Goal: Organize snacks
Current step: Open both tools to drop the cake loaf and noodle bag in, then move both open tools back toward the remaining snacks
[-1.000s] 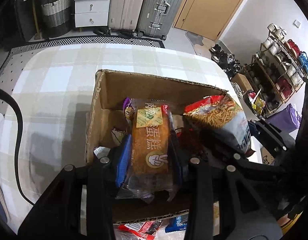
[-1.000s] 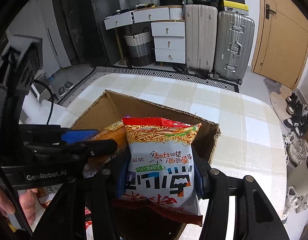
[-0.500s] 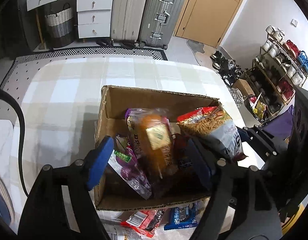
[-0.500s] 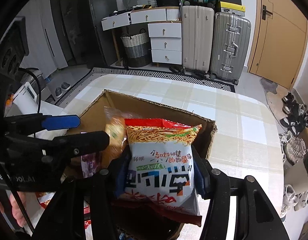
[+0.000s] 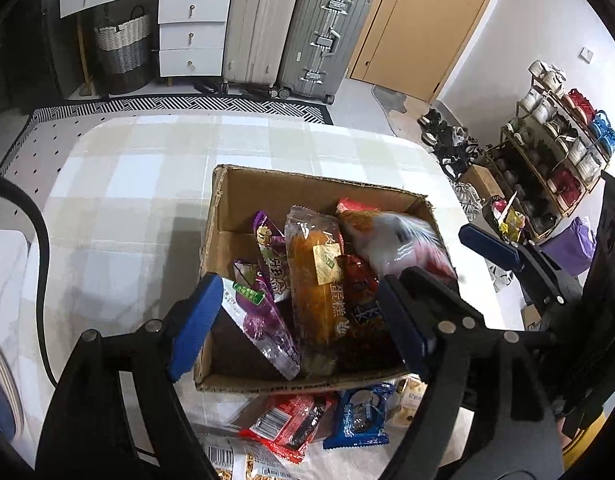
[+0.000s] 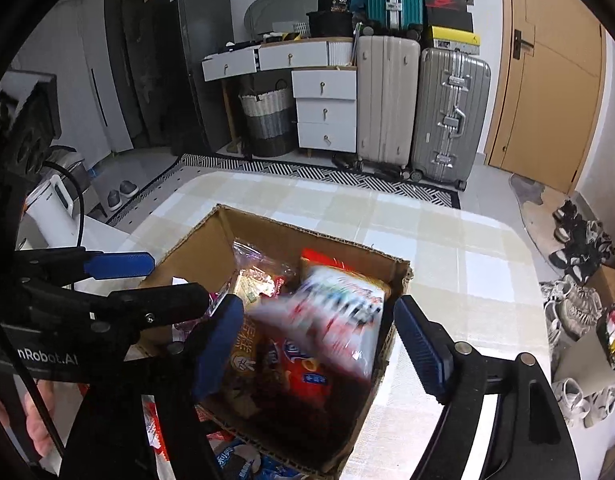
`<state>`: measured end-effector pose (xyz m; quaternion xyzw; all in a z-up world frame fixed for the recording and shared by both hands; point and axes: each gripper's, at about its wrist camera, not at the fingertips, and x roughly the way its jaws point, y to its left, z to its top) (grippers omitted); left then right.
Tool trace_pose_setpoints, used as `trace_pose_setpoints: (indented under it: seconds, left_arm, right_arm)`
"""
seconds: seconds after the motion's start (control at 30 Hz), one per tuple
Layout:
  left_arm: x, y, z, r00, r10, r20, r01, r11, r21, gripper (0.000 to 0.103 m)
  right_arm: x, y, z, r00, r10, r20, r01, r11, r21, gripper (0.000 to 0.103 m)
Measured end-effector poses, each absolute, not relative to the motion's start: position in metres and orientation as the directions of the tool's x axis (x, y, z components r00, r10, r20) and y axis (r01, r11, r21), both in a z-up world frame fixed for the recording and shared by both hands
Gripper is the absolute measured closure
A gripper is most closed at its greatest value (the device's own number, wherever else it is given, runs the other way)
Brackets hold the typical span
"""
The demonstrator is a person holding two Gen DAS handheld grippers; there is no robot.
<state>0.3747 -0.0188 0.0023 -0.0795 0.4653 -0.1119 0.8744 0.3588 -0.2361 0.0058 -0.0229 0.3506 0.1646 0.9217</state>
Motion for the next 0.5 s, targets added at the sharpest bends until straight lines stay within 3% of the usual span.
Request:
trace_pose_setpoints:
  seconds: [0.33, 0.5]
  left_arm:
    - [0.338, -0.024, 0.029, 0.574, -0.288, -0.766, 0.148, 0.957, -0.249, 0.023]
    - [0.308, -0.029, 0.042, 0.599, -0.301, -0.742, 0.167, 0.953, -0.252, 0.020]
  right_arm:
    - [0.322, -0.233, 0.027, 0.744, 0.296, -0.599, -0.331, 0.942, 0.055, 0.022]
    - [0.293, -0.232, 0.033, 0.777, 0.274, -0.566, -0.310, 0.950, 0.034, 0.015]
